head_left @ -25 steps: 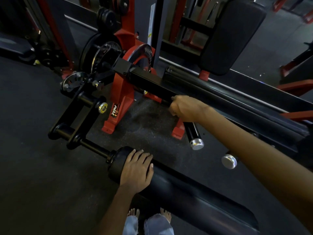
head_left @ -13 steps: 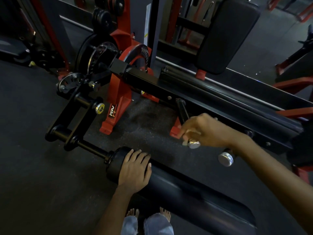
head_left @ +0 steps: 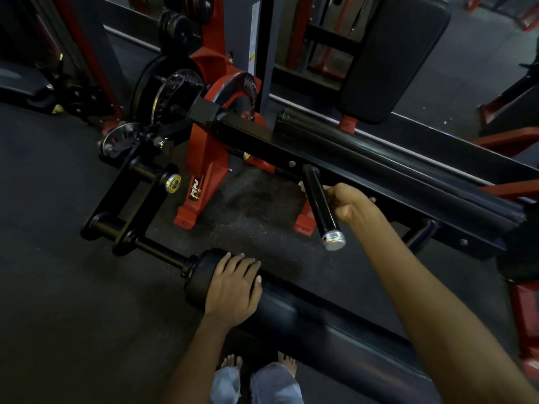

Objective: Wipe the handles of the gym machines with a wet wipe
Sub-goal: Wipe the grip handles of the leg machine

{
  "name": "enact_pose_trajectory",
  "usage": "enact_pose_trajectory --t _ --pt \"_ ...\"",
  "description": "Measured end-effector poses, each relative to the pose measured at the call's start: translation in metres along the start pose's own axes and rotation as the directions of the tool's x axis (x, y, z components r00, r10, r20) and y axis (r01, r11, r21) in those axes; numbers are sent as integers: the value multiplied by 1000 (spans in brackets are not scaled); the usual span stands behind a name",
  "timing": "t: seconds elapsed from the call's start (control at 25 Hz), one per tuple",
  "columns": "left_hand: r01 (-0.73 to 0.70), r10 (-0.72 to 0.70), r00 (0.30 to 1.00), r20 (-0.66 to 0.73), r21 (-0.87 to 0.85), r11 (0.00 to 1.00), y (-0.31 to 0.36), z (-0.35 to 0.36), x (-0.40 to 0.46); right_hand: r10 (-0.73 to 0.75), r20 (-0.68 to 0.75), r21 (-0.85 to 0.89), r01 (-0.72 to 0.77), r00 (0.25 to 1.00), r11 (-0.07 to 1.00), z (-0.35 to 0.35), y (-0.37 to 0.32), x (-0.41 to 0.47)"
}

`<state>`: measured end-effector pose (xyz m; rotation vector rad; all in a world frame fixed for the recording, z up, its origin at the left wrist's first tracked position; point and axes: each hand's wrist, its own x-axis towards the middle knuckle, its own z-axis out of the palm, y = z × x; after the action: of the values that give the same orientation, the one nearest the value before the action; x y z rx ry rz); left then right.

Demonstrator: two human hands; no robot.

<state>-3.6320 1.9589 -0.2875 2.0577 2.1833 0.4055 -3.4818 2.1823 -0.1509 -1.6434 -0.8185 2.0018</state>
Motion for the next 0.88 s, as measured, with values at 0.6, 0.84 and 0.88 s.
enact_pose_trajectory --t 0.6,0.84,0.88 --pt "-34 34 999 -8 4 999 -3 2 0 196 189 -409 -104 962 907 -24 6 -38" --pt "104 -112 994 -8 -313 944 9 -21 9 -64 185 -786 187 981 590 -46 0 -65" --pt "120 -149 988 -39 -420 900 16 -34 19 -189 183 -759 261 965 596 -52 -3 -69"
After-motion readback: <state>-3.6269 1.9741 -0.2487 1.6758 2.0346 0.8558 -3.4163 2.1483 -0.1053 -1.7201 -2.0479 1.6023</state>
